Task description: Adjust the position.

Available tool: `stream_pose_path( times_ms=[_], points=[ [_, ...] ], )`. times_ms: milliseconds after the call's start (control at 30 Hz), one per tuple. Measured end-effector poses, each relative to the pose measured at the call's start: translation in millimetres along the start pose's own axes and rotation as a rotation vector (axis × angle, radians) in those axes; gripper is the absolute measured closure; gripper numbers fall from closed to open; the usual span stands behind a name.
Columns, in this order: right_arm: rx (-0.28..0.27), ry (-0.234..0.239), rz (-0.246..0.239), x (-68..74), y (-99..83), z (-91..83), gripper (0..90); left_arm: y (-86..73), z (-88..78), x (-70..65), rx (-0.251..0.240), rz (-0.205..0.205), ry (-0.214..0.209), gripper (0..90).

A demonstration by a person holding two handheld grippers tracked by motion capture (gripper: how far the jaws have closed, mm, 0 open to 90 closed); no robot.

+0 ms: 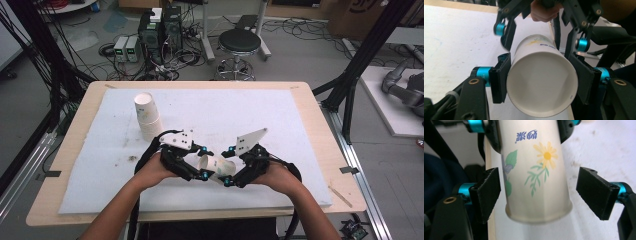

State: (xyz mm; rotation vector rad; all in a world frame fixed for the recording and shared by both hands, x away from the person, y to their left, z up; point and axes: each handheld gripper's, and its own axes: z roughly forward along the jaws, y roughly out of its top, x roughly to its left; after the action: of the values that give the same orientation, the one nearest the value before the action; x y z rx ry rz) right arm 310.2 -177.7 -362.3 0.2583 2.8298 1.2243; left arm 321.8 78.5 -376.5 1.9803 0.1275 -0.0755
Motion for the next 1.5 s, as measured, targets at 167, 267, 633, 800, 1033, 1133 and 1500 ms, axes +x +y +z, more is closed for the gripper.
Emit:
stream_pose_path(
  times_ms=[167, 267, 633, 800, 1033, 1133, 1500],
  points=[
    [-0.132, -0.047, 0.018, 3.0, -10.3, -11.8, 20.2, -5.1, -4.9, -0.8, -0.049, 0.011, 0.013, 37.0],
    [-0.197, -0.067, 0.037, 4.3, -16.8, -16.7, 20.2, -8.6, -8.8, -0.8, -0.089, 0.009, 0.035, 36.9],
    [-0.313, -0.129, 0.072, 7.5, -39.1, -22.0, 20.3, -13.9, -15.4, -0.8, -0.155, 0.019, 0.066, 37.0],
    [-0.342, -0.115, 0.084, 7.0, -46.6, -21.2, 20.4, -13.5, -18.6, -1.3, -0.183, 0.029, 0.074, 37.0],
    [-0.351, -0.095, 0.088, 5.2, -51.2, -20.1, 20.5, -11.9, -20.0, -3.4, -0.217, 0.040, 0.073, 37.0],
    [-0.356, -0.079, 0.093, 5.0, -51.8, -18.4, 20.5, -11.2, -19.9, -4.2, -0.227, 0.036, 0.066, 37.1],
    [-0.387, -0.010, 0.079, 4.5, -48.6, -8.5, 20.6, -6.4, -12.5, -8.4, -0.249, 0.043, 0.010, 37.0]
  ],
)
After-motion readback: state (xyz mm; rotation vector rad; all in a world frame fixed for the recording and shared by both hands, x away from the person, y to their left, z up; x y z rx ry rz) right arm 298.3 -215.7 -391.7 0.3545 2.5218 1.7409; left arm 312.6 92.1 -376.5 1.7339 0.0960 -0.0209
